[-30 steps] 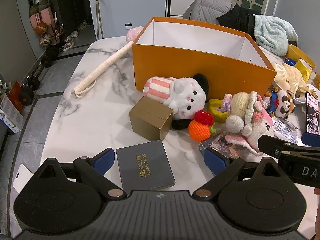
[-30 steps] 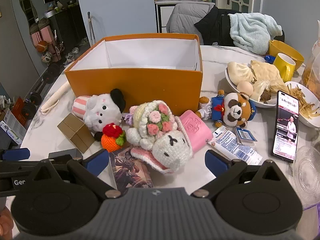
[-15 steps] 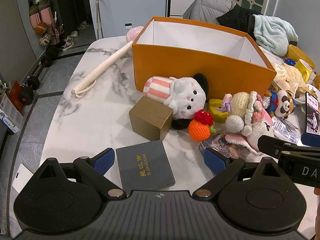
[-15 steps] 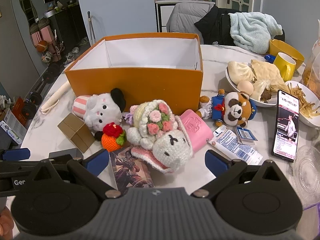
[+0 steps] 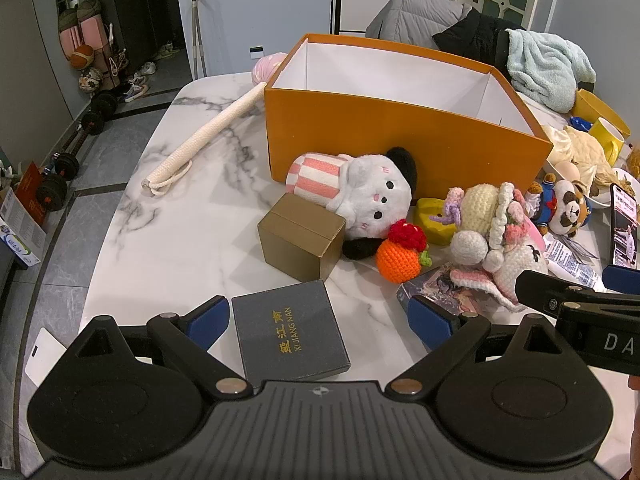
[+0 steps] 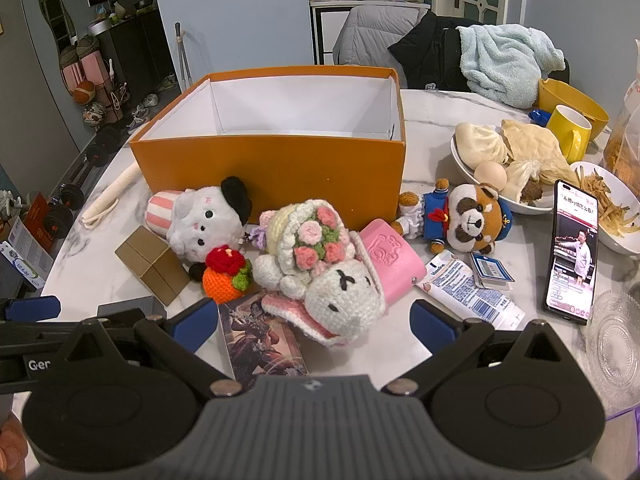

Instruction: Organize objects

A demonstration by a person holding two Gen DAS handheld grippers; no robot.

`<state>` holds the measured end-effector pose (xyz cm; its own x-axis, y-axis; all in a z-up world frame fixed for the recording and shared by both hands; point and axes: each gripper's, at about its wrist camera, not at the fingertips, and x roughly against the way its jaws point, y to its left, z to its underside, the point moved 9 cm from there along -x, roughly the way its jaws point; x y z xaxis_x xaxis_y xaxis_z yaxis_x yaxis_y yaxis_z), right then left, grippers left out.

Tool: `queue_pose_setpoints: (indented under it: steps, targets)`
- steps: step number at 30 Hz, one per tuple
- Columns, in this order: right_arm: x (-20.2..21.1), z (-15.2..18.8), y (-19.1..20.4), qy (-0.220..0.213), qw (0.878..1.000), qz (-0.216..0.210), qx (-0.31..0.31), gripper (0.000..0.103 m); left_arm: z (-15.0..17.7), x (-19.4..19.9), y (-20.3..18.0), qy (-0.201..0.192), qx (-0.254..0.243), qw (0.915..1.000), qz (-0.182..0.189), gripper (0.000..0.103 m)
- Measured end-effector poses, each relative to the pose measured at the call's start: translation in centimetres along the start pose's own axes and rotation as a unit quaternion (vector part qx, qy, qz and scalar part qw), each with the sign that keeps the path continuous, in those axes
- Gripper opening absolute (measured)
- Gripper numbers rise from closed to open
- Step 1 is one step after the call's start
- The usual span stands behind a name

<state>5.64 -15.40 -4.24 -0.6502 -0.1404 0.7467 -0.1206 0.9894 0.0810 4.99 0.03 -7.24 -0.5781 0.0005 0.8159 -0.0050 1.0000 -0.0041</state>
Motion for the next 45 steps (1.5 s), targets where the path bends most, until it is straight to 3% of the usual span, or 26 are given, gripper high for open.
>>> queue_pose_setpoints:
  steps: [35, 39, 45]
  targets:
    - [-1.3, -0.2, -0.2, 0.006, 1.000, -0.003, 0.006, 0.102, 0.0, -0.9, 0.4, 0.007, 0.004, 1.0000, 0.004, 0.103]
    - [-2.3, -1.0, 0.3, -0.013, 0.999, -0.031, 0.042, 0.102, 0.1, -2.0, 0.4, 0.019, 0.002, 0.9998, 0.004, 0.103]
    - [-3.0, -3.3, 1.0, -0.067, 0.986, -0.115, 0.097, 0.102, 0.5, -3.6, 0.7, 0.032, 0.000, 0.9995, -0.003, 0.103]
